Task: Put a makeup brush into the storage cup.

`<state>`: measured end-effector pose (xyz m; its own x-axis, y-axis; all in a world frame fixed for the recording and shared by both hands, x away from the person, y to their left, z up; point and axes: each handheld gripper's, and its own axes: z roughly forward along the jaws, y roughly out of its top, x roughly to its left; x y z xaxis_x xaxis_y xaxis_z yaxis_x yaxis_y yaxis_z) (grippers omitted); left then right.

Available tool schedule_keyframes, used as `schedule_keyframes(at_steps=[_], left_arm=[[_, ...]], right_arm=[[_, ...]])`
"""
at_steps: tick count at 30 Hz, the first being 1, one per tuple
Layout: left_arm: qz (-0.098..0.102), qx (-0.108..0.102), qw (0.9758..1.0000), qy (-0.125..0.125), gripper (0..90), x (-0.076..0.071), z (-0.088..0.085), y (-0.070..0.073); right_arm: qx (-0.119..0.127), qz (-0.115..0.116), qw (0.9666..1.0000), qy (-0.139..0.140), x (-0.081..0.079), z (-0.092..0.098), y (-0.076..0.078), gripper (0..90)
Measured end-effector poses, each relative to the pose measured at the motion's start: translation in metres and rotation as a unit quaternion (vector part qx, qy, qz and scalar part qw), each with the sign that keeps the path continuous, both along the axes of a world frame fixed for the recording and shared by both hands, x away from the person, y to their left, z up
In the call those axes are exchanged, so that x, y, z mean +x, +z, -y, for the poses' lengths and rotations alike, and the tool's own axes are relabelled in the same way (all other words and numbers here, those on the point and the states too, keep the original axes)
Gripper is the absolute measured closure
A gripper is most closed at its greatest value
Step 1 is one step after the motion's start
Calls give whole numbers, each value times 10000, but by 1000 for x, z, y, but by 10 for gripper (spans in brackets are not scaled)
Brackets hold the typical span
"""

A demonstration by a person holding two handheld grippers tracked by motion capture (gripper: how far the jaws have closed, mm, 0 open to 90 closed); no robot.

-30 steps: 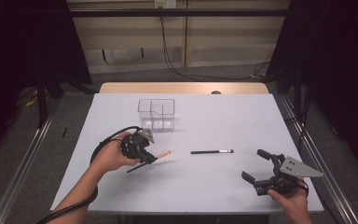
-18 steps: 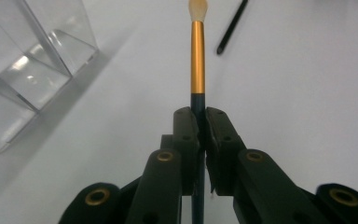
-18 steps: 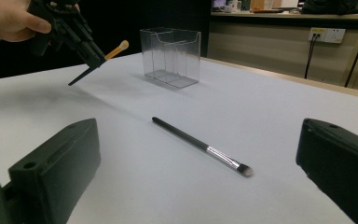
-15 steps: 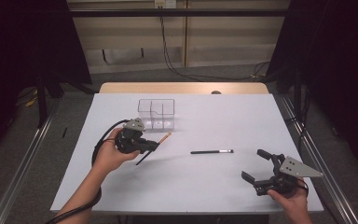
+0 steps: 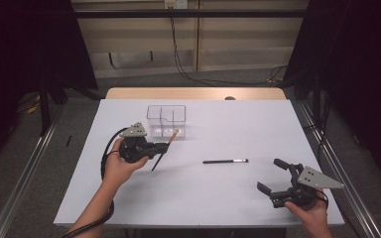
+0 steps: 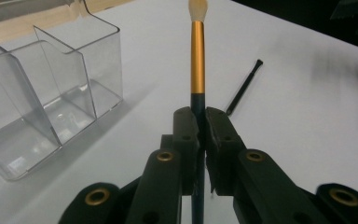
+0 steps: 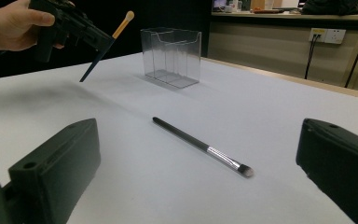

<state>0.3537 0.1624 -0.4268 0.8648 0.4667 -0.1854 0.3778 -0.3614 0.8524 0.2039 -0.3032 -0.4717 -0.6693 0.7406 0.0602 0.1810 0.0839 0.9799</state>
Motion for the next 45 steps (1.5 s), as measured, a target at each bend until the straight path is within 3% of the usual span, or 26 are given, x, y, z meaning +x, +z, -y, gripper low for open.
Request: schedule_keyframes(at_steps=[10,15,18,20,29,32,45], left_arm=[[186,-544,9976,391,836,-1,-5,-4],[271,-802,9947,581,836,-1,-7,-5],[421,-945,9919,733,836,-3,-7,-5],[555,-931,9906,833,836,-3,-7,-4],[745,-1191,9841,1088,836,2,-9,2],[802,-1184,9837,1091,836,3,-9,3],[957,-1404,9765,1327,836,11,-11,9]], right_arm=[[-20,11,10000,17,0,0,0,0],[-14,6,10000,10,0,0,0,0],[-13,8,10000,13,0,0,0,0],[-14,7,10000,19,0,0,0,0],[-21,12,10000,22,0,0,0,0],[-22,18,10000,33,0,0,0,0],[-23,23,10000,38,0,0,0,0]])
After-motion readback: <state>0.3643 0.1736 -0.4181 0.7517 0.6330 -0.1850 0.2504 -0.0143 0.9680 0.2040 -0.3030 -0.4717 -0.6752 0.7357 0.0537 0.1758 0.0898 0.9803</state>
